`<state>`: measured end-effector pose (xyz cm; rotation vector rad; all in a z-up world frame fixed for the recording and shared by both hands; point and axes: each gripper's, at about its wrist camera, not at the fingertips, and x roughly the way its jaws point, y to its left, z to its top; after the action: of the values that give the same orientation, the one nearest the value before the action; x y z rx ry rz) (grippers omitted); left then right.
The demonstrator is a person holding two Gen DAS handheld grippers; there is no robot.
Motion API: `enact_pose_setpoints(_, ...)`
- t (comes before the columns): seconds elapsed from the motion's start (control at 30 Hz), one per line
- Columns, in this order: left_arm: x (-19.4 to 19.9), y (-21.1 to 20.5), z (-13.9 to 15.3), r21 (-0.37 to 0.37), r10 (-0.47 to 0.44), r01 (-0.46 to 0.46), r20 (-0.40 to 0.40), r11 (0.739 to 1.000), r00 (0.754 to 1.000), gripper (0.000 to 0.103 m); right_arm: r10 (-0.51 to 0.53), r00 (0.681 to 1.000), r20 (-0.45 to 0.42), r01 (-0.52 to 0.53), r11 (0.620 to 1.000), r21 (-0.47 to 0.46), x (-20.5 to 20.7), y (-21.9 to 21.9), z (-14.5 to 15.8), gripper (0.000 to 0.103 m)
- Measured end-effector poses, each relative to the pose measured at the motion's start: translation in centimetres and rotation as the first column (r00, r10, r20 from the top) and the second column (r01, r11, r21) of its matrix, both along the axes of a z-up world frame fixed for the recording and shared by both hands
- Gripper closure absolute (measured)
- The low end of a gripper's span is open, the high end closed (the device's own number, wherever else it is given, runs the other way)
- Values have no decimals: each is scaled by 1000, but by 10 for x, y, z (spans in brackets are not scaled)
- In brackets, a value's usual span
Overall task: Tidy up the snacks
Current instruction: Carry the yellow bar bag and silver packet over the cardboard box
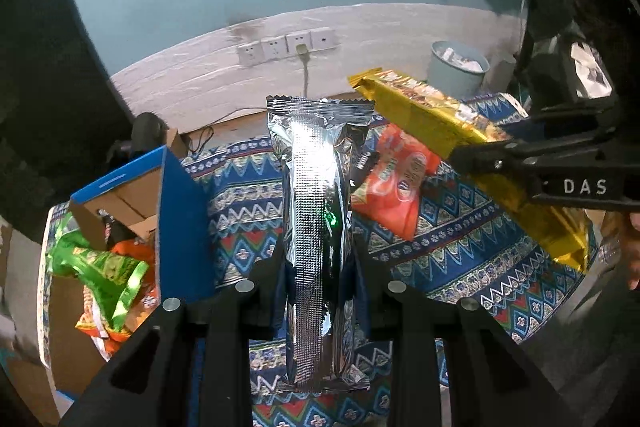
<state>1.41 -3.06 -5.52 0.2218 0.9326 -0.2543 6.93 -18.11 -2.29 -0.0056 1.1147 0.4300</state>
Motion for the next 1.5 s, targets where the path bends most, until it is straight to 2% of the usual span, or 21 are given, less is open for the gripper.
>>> enact_pose_setpoints(0.4, -3, 56, 16, -9, 106, -106, 34, 994, 994, 75, 94, 995, 19, -94, 995, 29, 13, 64, 16, 73)
enact_pose_setpoints(0.77, -7, 109, 23, -23, 201, -200, 61, 980, 978, 75, 174, 985, 18, -175, 983, 50, 23, 127, 22, 73)
enact_pose_setpoints(1.13, -8, 175, 25, -29, 322, -321, 73, 947, 944, 75, 234, 972, -17, -232, 970, 69, 39, 194, 15, 73)
enact_pose_setpoints(1.5, -4, 226, 10, -32, 424, -423, 32, 906, 905, 75, 276, 960, -39, -273, 959, 77, 46, 257, 6, 73)
